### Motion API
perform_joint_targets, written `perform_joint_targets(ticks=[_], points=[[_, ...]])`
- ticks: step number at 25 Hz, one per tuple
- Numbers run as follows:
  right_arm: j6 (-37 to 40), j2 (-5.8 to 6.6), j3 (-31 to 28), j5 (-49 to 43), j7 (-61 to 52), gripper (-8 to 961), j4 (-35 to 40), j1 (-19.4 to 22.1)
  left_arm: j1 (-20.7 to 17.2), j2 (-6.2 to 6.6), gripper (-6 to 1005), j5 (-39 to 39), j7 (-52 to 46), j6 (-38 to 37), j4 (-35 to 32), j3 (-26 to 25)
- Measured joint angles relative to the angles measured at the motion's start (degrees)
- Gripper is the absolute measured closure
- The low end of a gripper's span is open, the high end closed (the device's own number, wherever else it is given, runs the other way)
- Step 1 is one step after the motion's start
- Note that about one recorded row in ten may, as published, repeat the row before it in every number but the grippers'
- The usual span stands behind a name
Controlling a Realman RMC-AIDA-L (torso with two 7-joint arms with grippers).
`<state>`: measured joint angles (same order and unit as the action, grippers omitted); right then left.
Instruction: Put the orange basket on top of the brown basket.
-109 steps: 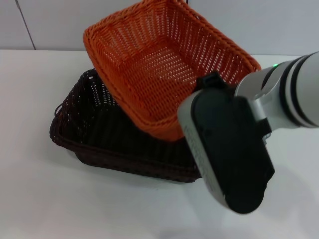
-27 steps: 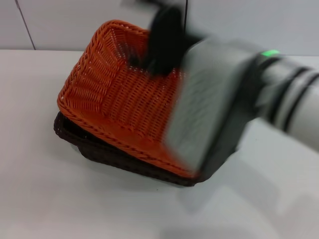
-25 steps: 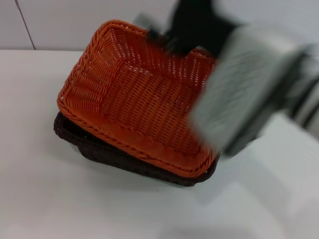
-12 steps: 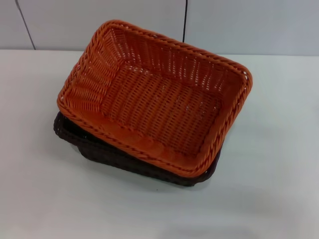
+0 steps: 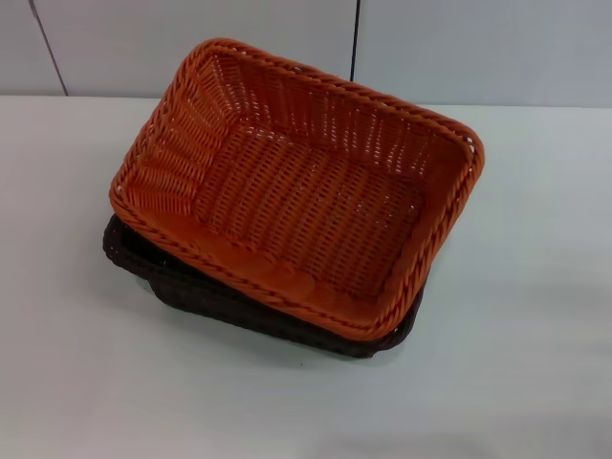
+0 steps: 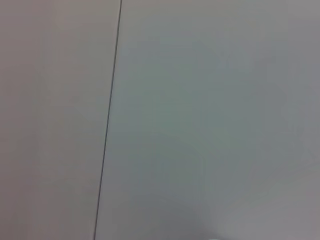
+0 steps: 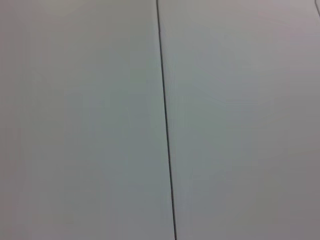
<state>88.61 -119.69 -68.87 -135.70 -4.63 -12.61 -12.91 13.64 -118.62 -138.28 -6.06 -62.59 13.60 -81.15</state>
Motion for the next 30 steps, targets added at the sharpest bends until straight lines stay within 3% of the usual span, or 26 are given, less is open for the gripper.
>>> perform_joint_targets(ticks=[7, 21, 25, 30], points=[[0.4, 0.14, 0.4, 0.1, 0.2, 176, 0.2, -0.5, 0.2, 0.06, 360, -0.1, 1.1, -0.8, -0.1, 0.8], [0.8, 0.16, 0.3, -0.2, 0.3, 176, 0.8, -0.3, -0.1, 0.44, 355, -0.2, 6.2, -7.5, 0.4, 11.5], [0.8, 0.16, 0.3, -0.2, 0.3, 176, 1.3, -0.5, 0.1, 0.45, 353, -0.2, 6.2, -8.2, 0.0, 12.1], [0.8, 0.16, 0.3, -0.3, 0.3, 176, 1.5, -0.6, 0.5, 0.36, 218, 0.0, 6.5, -7.6, -0.2, 11.9]])
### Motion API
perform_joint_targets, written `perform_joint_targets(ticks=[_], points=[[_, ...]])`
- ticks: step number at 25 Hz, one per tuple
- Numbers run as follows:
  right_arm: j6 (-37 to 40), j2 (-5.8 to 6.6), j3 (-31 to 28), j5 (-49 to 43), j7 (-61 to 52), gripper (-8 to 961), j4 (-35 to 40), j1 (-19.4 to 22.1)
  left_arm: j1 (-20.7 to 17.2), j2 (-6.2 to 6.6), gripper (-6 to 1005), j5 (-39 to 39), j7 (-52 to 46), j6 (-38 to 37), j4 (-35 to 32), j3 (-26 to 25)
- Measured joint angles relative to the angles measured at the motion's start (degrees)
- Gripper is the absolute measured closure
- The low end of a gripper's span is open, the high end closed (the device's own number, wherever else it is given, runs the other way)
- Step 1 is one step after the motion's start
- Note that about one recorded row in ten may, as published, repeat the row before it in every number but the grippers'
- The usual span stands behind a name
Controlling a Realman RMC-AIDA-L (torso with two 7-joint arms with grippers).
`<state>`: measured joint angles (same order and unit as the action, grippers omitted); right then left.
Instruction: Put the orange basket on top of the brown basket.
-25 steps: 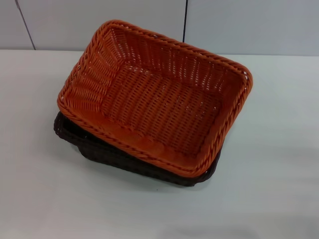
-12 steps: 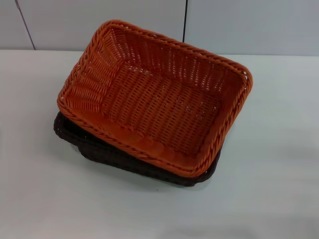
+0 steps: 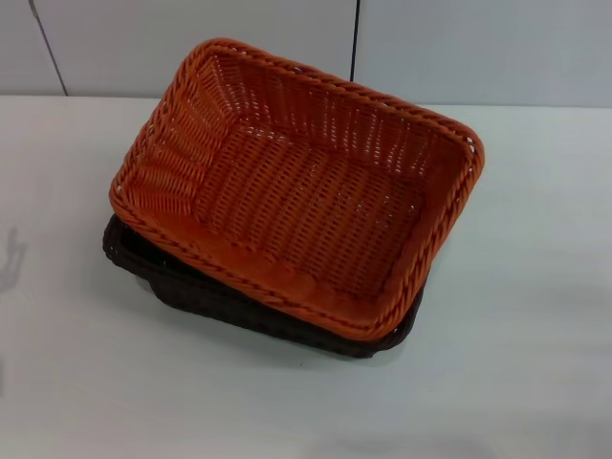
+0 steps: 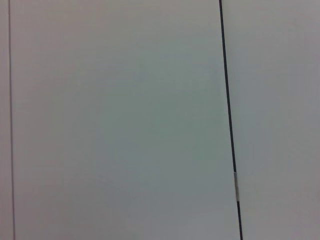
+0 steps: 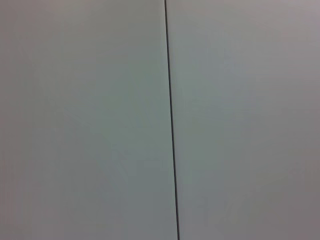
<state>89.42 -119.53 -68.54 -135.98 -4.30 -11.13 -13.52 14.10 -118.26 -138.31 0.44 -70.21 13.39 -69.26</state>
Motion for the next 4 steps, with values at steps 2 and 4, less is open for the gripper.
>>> perform_joint_targets(ticks=[2, 4], points=[[0.0, 0.01, 0.1, -0.1, 0.0, 176, 0.0, 0.0, 0.0, -0.11, 191, 0.3, 0.4, 0.0, 0.0, -0.5], [0.1, 0.05, 0.1, -0.2, 0.0, 176, 0.0, 0.0, 0.0, -0.15, 191, 0.3, 0.6, 0.0, 0.0, -0.8]])
